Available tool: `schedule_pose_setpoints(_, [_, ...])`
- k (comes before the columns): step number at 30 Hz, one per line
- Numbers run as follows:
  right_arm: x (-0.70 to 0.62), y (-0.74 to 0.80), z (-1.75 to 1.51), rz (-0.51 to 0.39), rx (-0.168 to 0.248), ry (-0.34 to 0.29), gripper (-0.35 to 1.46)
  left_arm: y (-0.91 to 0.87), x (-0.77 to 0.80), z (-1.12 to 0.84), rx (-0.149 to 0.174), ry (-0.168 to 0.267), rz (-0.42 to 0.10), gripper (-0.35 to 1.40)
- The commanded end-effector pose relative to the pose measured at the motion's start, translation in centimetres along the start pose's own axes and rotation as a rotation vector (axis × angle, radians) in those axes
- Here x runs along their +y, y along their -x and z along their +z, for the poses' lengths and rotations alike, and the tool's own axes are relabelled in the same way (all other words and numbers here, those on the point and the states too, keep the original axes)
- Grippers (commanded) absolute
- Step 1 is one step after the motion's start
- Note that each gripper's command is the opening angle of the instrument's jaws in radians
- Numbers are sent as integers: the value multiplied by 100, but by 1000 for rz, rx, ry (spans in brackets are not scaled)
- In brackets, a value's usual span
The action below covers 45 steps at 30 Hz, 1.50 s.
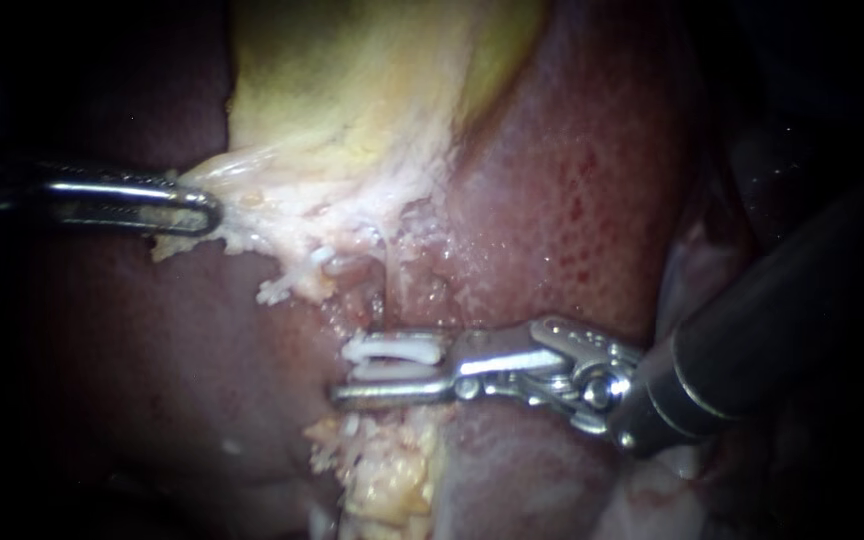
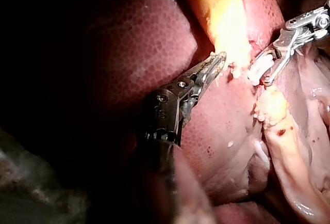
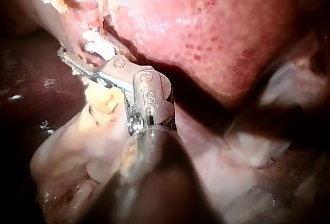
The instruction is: Going back second clip right tube
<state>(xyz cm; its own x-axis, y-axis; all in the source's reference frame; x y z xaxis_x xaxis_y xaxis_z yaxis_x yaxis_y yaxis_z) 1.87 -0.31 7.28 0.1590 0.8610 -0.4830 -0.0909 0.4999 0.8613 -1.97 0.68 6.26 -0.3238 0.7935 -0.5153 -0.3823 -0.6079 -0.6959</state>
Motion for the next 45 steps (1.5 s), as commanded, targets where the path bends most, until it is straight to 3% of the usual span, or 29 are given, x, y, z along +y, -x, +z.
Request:
schedule_pose_setpoints(1, [4,1,-1,0,5,7,50,0,0,0,0,-1,0,-35])
schedule_pose_setpoints(8, [20,2,-9,2,15,23,50,0,3,0,1,-3,-1,-35])
schedule_pose_setpoints(19, [26,7,-14,41,15,19,49,1,4,0,2,-6,-1,-35])
schedule_pose_setpoints(24, [24,4,-25,29,-8,30,50,1,3,-1,2,-6,0,-35])
schedule_pose_setpoints(32, [9,-16,-60,-240,-88,51,50,2,4,0,2,-6,0,-35])
schedule_pose_setpoints(40, [-23,-49,-103,-501,-202,44,50,2,4,-1,1,-3,0,-35])
schedule_pose_setpoints(45, [-39,-55,-121,-579,-215,24,50,2,3,-1,1,-3,0,-35])
